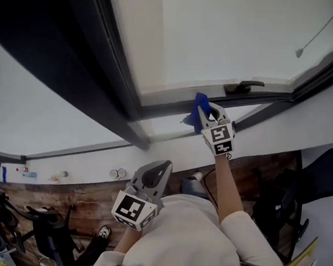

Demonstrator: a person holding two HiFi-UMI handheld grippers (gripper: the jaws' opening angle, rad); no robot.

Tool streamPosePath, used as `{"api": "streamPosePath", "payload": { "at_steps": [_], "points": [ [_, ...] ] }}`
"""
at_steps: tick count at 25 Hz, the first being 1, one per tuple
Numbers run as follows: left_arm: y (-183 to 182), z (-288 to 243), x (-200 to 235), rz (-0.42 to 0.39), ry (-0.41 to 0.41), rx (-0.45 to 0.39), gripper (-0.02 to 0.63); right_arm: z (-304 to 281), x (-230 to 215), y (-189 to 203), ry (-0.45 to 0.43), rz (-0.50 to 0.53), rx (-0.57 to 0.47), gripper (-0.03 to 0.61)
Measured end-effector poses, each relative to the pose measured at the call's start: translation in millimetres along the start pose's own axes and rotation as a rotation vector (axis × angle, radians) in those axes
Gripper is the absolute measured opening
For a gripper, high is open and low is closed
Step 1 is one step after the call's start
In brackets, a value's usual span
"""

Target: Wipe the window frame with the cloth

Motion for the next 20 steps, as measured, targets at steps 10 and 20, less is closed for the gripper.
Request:
{"api": "streamPosePath", "payload": {
  "at_steps": [10, 20],
  "points": [
    [-5.5, -37.8, -3.7, -0.002, -0.004, 0.005, 0.008, 16.9, -34.9, 11.1, -0.014, -0.016, -0.018, 0.044],
    [-8.8, -44.0, 0.4, -0.007, -0.003, 0.003, 0.008, 29.9, -70.2, 25.2, 0.048, -0.034, -0.005, 0.044]
  ]
}}
Point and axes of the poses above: the fingertips, and each gripper's own axes: z backward along the fingers, x to its left, y out of its underside, the point moved 4 cm from there along z, backward along the fingers, and after that the axes turned 3 degrees about -z, right-handed, at the moved point
